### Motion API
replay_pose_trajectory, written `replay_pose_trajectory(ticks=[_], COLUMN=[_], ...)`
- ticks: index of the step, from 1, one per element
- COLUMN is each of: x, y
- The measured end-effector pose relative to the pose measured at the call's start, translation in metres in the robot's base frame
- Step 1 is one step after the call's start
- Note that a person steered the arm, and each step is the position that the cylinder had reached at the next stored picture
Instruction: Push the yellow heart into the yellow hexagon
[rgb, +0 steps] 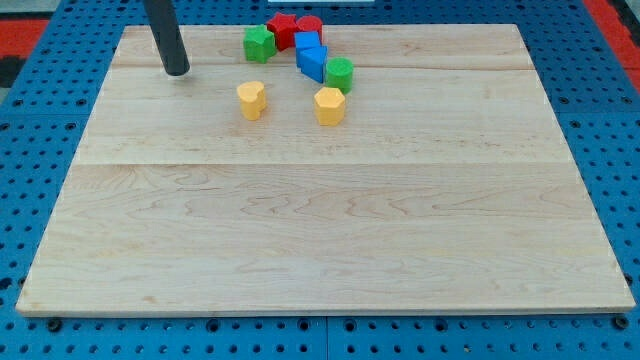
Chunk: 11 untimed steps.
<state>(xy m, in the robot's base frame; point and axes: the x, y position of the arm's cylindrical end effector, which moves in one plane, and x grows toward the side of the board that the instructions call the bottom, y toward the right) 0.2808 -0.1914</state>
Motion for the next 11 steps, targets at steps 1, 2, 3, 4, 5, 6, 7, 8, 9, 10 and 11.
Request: replay_pose_trajectory(ticks=[1,2,3,4,5,6,7,8,9,10,11], x=[-0.005,-0.009,-0.009,-0.009,-0.009,-0.003,0.013,0.023,0.052,0.08,0.088], y=[0.0,0.0,0.0,0.0,0.002,0.003,0.023,0.054,0.065,0.14,0.226])
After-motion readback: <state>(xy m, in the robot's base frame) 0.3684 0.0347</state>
